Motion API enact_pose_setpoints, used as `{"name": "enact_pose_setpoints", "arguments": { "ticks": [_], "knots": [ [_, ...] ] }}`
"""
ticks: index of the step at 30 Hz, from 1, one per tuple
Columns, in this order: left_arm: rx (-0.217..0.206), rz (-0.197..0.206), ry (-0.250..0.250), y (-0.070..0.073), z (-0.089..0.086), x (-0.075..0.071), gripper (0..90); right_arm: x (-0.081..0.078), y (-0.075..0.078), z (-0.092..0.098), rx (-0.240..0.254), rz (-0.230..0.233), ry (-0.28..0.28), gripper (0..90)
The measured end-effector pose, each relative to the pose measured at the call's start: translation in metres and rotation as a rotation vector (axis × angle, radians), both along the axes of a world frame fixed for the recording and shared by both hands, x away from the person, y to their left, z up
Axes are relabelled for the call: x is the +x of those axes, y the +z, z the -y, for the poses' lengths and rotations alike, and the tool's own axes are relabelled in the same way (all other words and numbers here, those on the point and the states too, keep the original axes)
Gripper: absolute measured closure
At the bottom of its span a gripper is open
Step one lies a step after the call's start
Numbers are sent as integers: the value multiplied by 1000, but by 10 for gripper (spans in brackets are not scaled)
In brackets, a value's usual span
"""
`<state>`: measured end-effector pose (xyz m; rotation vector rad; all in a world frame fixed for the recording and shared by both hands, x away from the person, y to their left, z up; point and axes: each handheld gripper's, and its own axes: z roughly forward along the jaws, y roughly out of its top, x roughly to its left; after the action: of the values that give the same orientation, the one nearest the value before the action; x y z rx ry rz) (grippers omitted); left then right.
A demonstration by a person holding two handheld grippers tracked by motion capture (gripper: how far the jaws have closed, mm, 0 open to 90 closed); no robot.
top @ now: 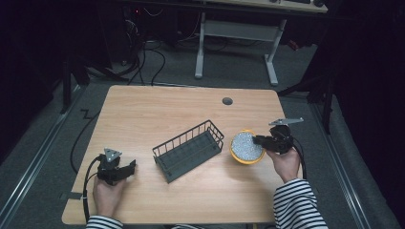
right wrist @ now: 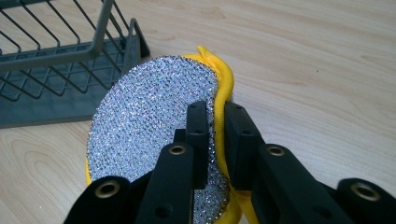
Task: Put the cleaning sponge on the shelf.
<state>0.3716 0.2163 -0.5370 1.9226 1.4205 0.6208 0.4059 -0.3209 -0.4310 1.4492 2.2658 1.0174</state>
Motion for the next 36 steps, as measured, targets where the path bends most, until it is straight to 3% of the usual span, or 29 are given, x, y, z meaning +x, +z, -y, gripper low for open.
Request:
{"name": "enact_pose_setpoints", "arguments": {
  "ticks": [17, 36],
  "knots": [
    [1, 0, -5, 0, 0, 0, 297, -2, 32, -6, 28, 75, 36, 814],
    [0, 1, -5, 0, 0, 0, 297, 9, 55, -34, 46, 126, 105, 814]
  ]
}}
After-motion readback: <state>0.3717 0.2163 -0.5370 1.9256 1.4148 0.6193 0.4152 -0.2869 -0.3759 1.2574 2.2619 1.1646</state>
